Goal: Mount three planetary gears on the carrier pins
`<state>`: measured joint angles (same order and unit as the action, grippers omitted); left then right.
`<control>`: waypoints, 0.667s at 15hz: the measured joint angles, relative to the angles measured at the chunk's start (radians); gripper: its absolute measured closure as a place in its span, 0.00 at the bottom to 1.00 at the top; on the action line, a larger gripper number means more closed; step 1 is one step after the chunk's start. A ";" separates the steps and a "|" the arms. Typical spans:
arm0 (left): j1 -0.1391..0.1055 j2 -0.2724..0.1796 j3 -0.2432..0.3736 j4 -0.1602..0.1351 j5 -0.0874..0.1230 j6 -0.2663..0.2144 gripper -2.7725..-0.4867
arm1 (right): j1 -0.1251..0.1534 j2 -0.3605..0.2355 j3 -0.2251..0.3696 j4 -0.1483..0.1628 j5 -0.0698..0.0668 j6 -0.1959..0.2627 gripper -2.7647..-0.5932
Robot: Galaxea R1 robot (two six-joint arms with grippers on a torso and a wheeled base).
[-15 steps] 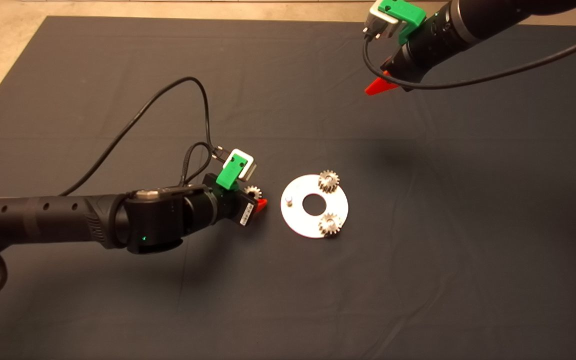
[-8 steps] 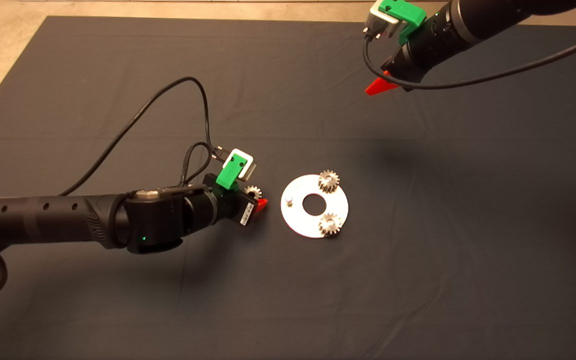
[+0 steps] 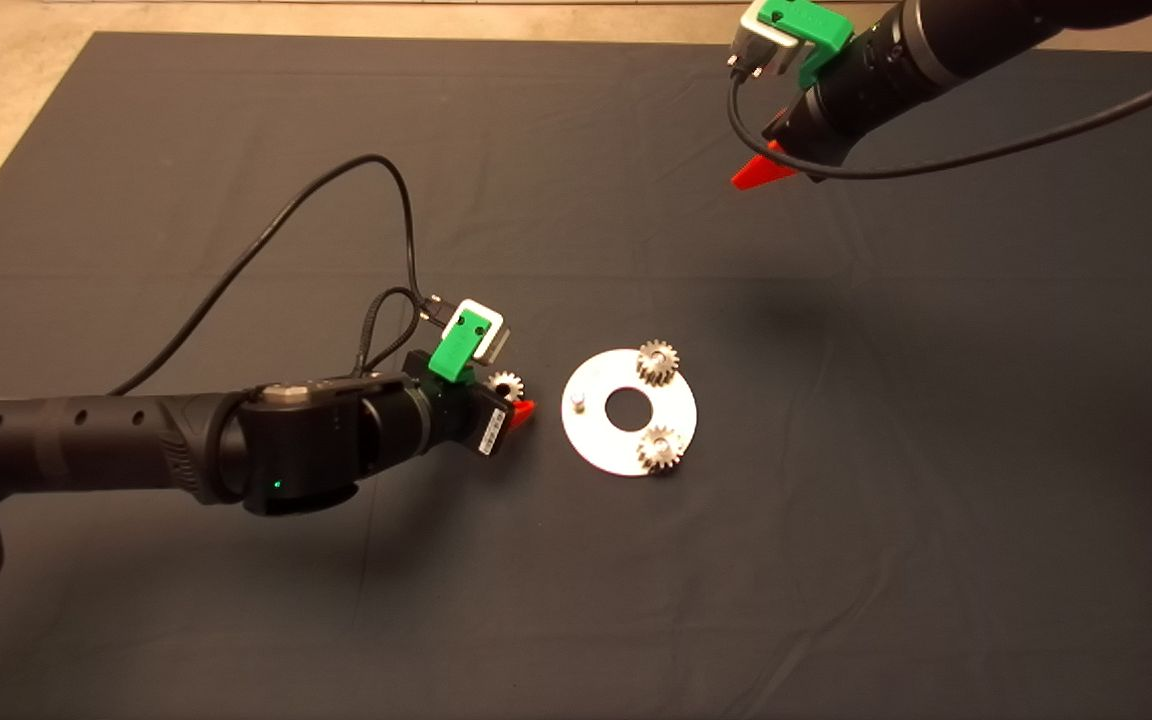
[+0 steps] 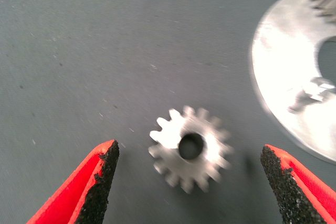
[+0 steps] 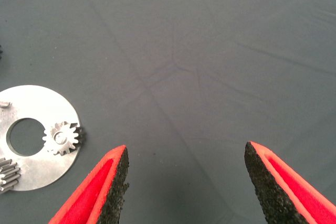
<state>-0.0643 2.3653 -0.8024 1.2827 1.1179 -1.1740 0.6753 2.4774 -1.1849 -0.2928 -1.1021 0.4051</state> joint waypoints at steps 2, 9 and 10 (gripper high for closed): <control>0.000 -0.011 0.024 0.000 0.000 -0.011 0.38 | 0.000 0.003 0.000 0.000 0.000 0.000 0.53; 0.000 -0.011 0.026 0.000 0.000 -0.015 0.38 | 0.000 0.003 0.008 0.001 0.000 0.000 0.53; 0.000 -0.011 0.026 0.000 0.000 -0.014 0.38 | 0.000 0.003 0.008 0.001 0.000 0.000 0.53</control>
<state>-0.0638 2.3545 -0.7760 1.2830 1.1179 -1.1885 0.6757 2.4800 -1.1766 -0.2915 -1.1026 0.4050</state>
